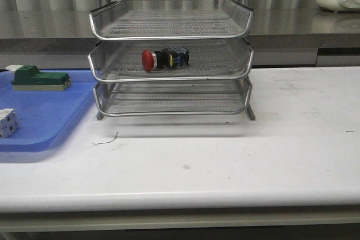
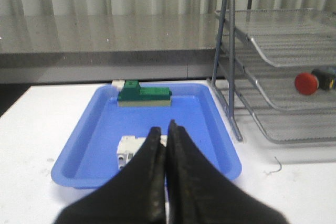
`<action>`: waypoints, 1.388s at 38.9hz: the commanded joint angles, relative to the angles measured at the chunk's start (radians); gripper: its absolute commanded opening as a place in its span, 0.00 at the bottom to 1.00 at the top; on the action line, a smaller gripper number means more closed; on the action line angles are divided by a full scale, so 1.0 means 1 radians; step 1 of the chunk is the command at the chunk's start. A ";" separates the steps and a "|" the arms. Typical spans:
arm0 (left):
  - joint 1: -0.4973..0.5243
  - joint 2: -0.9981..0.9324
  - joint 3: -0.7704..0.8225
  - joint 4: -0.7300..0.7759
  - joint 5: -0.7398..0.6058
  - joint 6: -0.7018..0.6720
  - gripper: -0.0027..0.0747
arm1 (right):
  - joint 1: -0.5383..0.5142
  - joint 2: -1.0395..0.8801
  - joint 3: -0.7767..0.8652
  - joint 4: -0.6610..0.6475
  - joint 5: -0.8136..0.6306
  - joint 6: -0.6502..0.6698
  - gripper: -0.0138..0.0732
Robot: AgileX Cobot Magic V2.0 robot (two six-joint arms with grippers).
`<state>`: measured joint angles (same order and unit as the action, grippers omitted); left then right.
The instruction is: Place button on rack with both arms
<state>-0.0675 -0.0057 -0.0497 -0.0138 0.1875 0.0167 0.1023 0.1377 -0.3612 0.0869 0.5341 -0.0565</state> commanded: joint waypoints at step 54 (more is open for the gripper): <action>0.001 -0.021 0.066 0.005 -0.097 -0.017 0.01 | -0.006 0.007 -0.011 -0.040 -0.109 -0.004 0.09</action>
<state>-0.0657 -0.0057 0.0077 -0.0114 0.1756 0.0108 0.1023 0.1377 -0.3588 0.0788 0.5274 -0.0565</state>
